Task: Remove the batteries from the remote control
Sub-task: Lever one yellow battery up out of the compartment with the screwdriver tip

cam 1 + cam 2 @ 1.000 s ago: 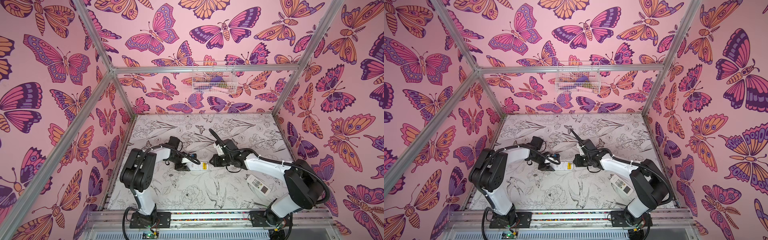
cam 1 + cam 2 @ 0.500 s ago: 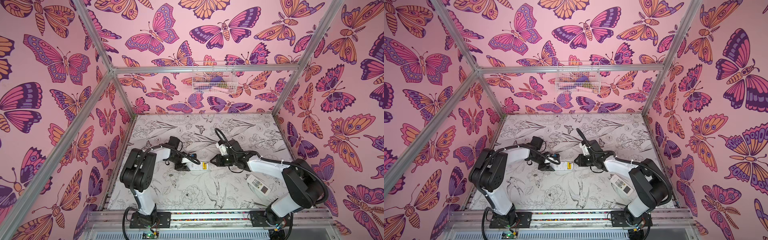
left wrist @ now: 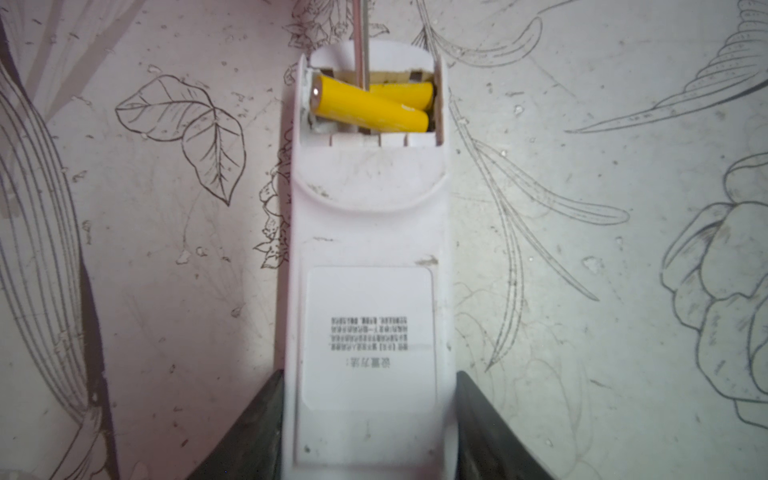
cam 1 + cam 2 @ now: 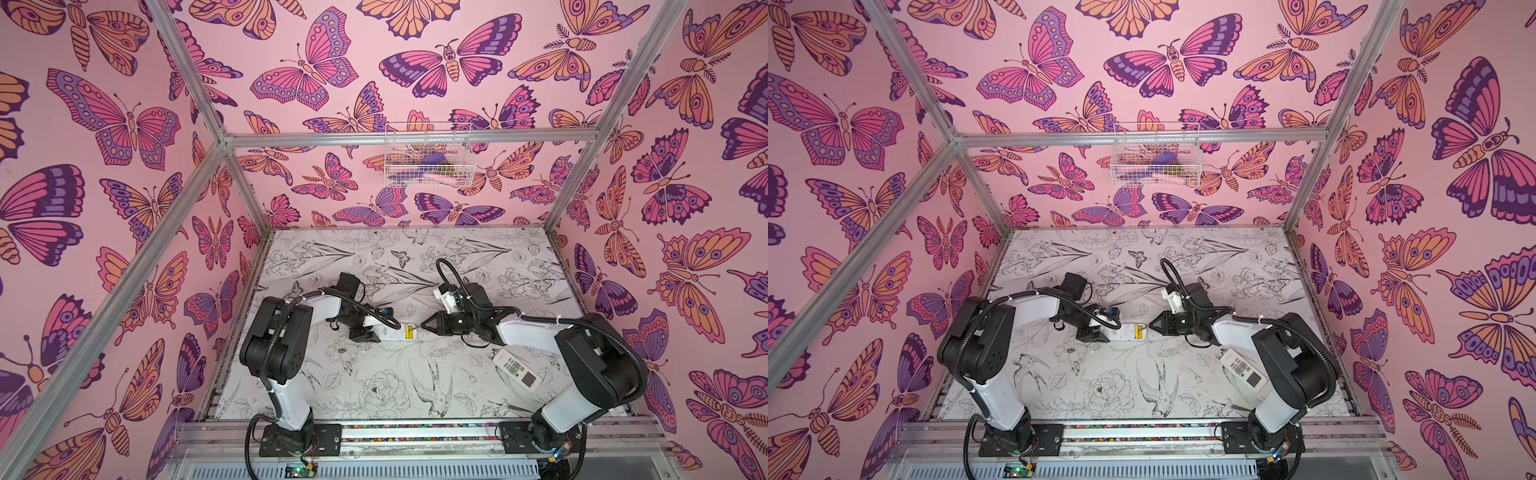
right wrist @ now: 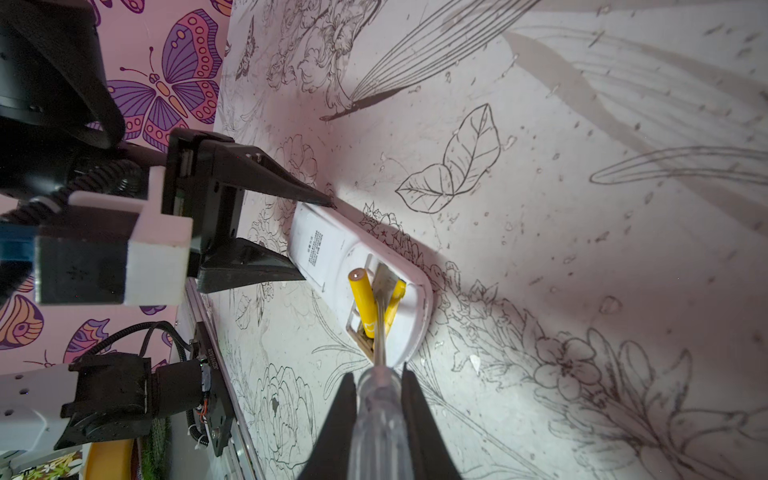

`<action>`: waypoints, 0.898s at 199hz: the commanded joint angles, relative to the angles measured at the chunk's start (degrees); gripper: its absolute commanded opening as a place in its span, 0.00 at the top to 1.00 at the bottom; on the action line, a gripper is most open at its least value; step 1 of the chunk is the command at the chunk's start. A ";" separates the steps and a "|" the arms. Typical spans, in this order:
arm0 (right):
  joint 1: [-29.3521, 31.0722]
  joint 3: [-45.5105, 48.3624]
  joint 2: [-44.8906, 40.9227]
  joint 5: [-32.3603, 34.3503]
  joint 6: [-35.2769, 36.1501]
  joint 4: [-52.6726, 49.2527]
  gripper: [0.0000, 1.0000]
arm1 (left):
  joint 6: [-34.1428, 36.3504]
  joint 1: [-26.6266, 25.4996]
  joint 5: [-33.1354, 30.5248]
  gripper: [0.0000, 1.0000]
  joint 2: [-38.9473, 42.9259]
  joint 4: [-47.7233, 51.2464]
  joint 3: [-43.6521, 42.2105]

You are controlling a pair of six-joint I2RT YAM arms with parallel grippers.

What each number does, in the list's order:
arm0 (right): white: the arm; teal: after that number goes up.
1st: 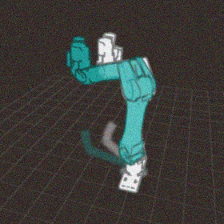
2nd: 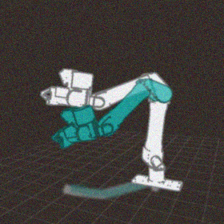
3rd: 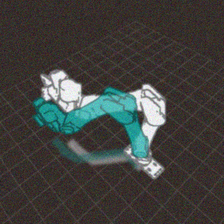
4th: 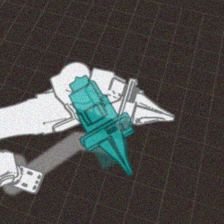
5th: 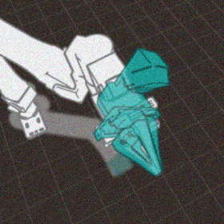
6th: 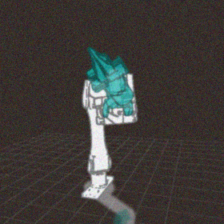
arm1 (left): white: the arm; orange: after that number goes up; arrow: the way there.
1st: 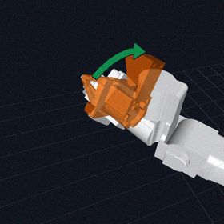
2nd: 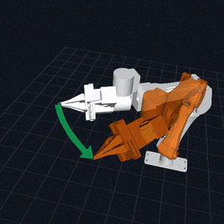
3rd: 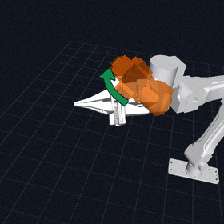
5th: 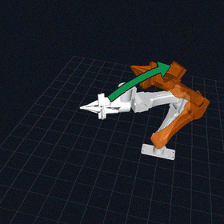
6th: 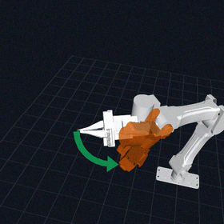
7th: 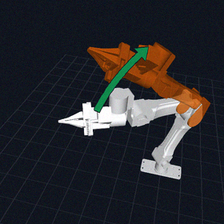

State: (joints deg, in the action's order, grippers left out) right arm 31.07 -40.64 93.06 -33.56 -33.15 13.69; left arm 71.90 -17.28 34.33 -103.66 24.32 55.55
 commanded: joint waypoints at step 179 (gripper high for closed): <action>-1.35 -14.79 10.40 -5.54 4.46 -1.27 1.00 | 0.99 -0.94 -12.17 0.69 7.36 -39.41 -14.56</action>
State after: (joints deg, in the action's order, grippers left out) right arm 29.04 -52.77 102.28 -33.98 -29.91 11.42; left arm 71.46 -17.28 23.46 -96.79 -6.11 43.51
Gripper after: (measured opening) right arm 0.175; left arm 0.568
